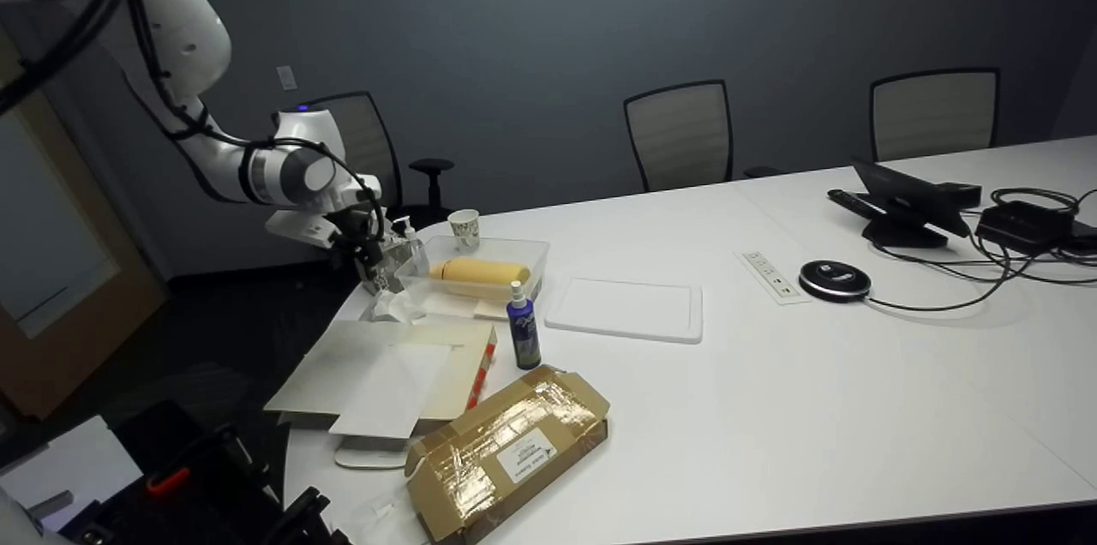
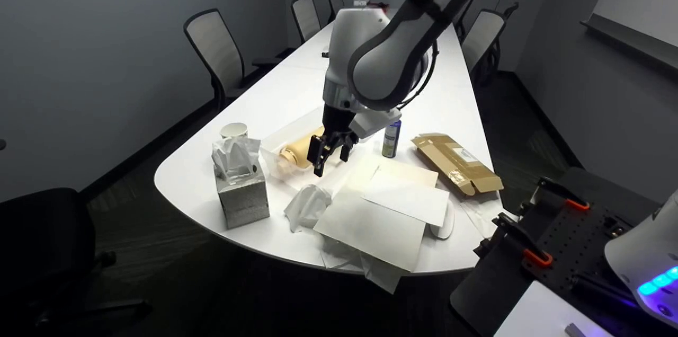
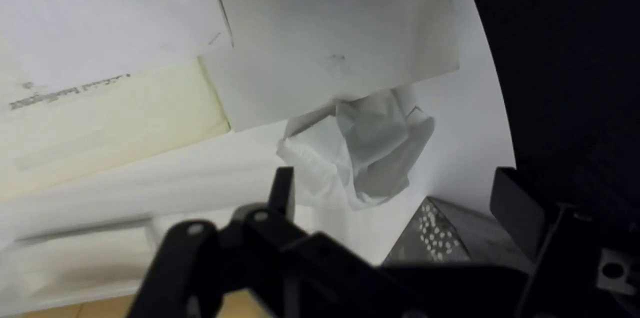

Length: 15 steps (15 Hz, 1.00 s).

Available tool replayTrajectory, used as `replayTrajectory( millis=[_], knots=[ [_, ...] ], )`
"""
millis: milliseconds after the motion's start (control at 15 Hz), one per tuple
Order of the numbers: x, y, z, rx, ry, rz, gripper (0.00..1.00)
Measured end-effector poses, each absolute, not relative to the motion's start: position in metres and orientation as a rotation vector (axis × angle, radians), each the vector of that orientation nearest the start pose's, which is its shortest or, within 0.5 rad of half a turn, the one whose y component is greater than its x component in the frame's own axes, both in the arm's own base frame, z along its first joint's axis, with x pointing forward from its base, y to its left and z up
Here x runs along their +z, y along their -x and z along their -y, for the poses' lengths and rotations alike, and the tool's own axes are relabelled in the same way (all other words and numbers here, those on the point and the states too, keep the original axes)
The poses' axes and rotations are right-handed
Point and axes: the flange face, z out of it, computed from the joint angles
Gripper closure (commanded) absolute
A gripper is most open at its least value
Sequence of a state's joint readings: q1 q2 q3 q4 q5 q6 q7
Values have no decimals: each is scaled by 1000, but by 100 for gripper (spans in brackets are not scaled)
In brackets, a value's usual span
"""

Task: Use the towel to wipe the table

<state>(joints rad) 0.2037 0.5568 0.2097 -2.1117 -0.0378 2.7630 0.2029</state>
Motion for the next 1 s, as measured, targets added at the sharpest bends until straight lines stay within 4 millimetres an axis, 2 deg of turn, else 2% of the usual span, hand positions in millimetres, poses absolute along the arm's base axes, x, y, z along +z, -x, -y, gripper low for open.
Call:
replayTrajectory(
  millis=[333,667,733,800,1000],
  knots=[
    [96,-553,-251,-61,3037,357,0],
    [58,-569,-261,-83,3096,363,0],
    [52,-571,-262,-86,3105,362,25],
    [46,-573,-264,-87,3111,358,28],
    [29,-577,-266,-84,3138,370,51]
  ],
)
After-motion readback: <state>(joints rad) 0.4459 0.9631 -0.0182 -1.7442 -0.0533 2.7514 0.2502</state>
